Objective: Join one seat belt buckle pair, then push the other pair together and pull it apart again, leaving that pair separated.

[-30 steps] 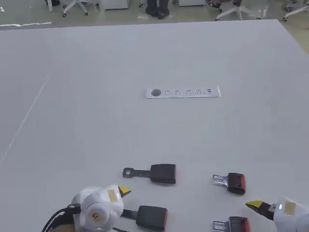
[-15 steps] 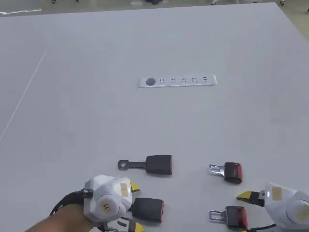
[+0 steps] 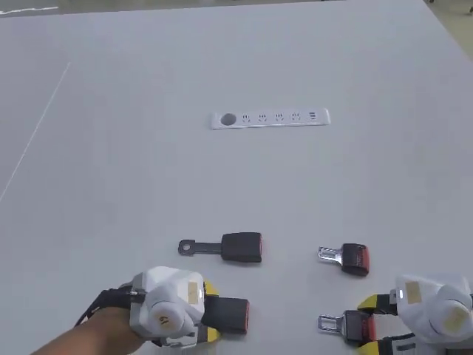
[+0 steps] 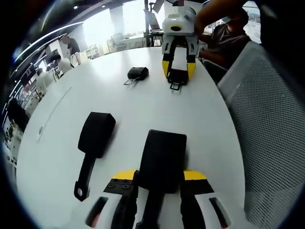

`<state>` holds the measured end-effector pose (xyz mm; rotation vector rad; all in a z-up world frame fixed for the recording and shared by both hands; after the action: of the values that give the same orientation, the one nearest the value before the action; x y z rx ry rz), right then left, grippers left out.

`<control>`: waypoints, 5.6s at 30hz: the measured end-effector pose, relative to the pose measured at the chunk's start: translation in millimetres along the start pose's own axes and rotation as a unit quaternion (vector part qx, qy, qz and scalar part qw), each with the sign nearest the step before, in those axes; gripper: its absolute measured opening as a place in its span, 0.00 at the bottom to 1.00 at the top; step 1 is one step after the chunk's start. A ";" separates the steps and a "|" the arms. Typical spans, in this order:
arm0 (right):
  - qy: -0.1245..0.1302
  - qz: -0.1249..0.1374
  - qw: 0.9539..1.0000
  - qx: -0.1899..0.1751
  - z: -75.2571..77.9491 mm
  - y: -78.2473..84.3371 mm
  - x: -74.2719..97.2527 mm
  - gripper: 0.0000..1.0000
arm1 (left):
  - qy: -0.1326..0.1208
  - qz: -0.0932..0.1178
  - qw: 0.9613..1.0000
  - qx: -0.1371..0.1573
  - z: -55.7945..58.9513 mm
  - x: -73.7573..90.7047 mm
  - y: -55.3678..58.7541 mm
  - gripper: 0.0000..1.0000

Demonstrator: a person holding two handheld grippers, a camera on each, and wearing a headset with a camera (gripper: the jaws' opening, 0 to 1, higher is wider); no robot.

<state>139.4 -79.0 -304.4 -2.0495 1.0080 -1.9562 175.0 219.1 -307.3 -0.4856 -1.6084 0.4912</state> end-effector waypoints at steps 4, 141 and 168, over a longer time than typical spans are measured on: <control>-0.003 -0.009 1.000 0.005 1.0 -1.2 -0.1 0.37 | 0.001 -0.004 1.000 0.010 -1.2 -1.1 -1.0 0.35; -0.010 0.095 0.992 0.085 -20.6 -103.9 -77.0 0.34 | 0.061 -0.008 0.997 -0.041 -7.2 -3.5 -1.5 0.31; 0.021 0.055 0.994 0.091 -25.0 -111.6 -79.4 0.38 | 0.050 -0.014 0.998 -0.041 -2.8 -2.7 -4.3 0.33</control>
<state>162.5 58.3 -308.6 -1.8250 0.8942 -1.9639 177.9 214.1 -306.8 -0.5402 -1.5423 0.3741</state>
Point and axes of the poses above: the centre of the closed fingertips' face, and the gripper's own axes: x roughly backward along the fingers, z roughly to its right, y roughly out of its underside, the point moved 8 cm from there along x, roughly backward along the fingers, and after that the axes turned 6 degrees about -x, right-handed, at the moved point
